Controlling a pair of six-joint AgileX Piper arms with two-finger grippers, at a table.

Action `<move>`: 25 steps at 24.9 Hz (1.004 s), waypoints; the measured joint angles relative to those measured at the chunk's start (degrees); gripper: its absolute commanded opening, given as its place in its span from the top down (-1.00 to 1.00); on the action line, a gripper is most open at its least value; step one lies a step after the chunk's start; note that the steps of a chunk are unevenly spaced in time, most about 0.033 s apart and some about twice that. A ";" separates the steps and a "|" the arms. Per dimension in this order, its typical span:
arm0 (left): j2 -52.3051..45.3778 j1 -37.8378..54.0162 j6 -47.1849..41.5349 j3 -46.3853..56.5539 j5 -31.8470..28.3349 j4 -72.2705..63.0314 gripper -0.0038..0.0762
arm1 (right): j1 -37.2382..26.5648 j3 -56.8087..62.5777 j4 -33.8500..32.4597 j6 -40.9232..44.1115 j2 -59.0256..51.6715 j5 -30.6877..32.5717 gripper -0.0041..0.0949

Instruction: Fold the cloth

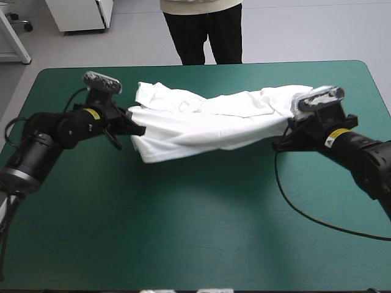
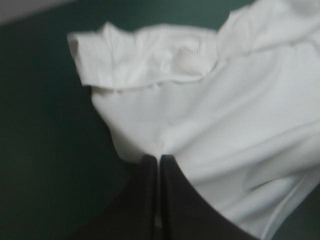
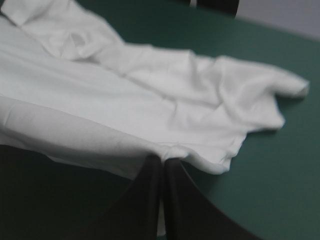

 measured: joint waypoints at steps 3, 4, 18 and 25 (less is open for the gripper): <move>-0.21 0.00 0.76 -9.94 1.77 0.99 0.93 | 0.00 -8.68 -2.92 -0.11 0.00 0.25 0.94; -0.21 0.00 0.89 -13.33 2.39 1.28 0.93 | 0.00 -11.55 -3.73 -0.33 0.00 0.46 0.94; -1.17 0.00 3.43 -53.05 7.63 4.18 0.93 | 0.00 -49.52 -7.48 -11.63 -0.70 4.14 0.94; -1.95 -0.07 3.13 -61.58 10.48 3.81 0.93 | 0.00 -61.30 -8.60 -14.23 -1.53 11.44 0.94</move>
